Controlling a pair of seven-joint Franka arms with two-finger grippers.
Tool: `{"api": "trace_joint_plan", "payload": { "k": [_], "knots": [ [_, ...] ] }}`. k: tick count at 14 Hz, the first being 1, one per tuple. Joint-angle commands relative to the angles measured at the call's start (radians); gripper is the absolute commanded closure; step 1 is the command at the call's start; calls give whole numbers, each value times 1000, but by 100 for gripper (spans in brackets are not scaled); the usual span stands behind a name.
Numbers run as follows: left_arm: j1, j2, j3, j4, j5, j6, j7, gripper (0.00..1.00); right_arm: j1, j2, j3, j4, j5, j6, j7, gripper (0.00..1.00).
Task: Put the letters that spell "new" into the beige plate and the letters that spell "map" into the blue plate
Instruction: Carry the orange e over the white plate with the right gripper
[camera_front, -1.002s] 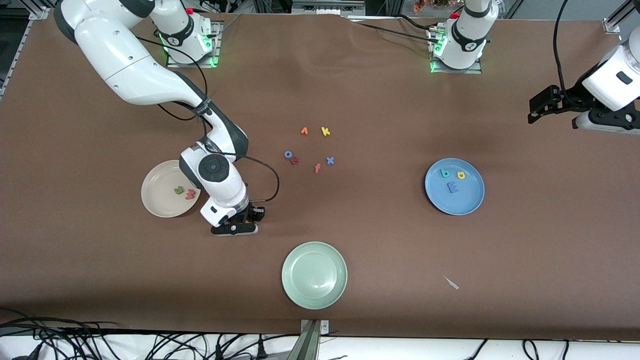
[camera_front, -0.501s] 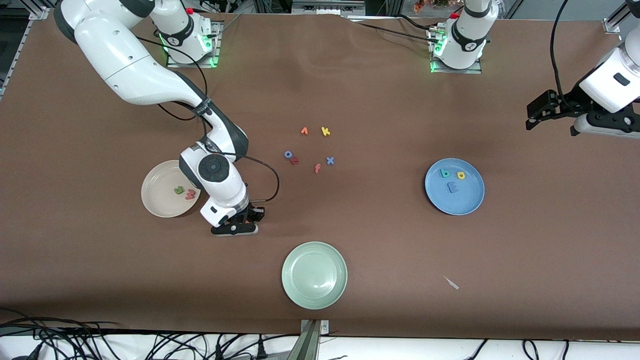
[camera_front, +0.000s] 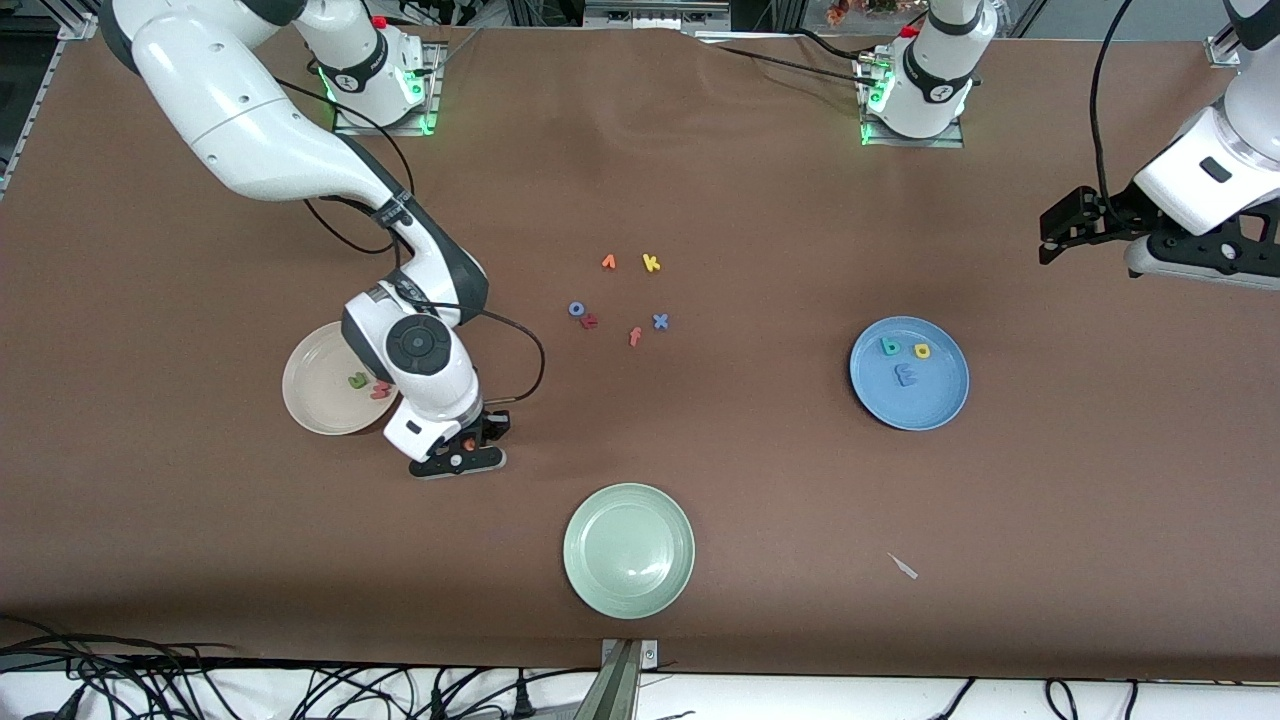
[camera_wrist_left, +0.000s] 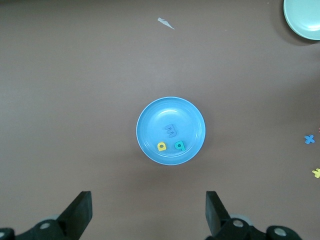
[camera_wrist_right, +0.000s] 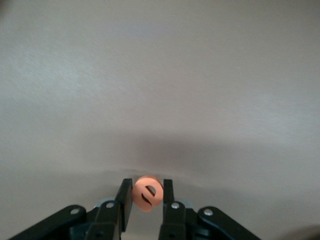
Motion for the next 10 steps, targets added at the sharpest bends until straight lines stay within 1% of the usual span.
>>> {"api": "trace_joint_plan", "payload": {
  "k": [1,3,5,7,8,10],
  "knots": [
    [2,-2,-4,0,22,-1,17,0,-65,-76,13,-6,113,-92,-204,79],
    [5,-4,-4,0,17,-9,12,0,-85,-137,13,-7,152,-185,-287,79],
    [7,-7,-4,0,15,-21,9,0,-102,-199,10,-16,212,-247,-353,79],
    [5,-7,-4,2,15,-24,8,0,-132,-272,9,-68,285,-285,-420,79],
    [4,-5,-4,2,15,-24,8,0,-143,-320,9,-104,299,-288,-442,79],
    [2,-4,-4,3,15,-23,8,0,-146,-380,7,-119,318,-328,-468,79]
  ]
}}
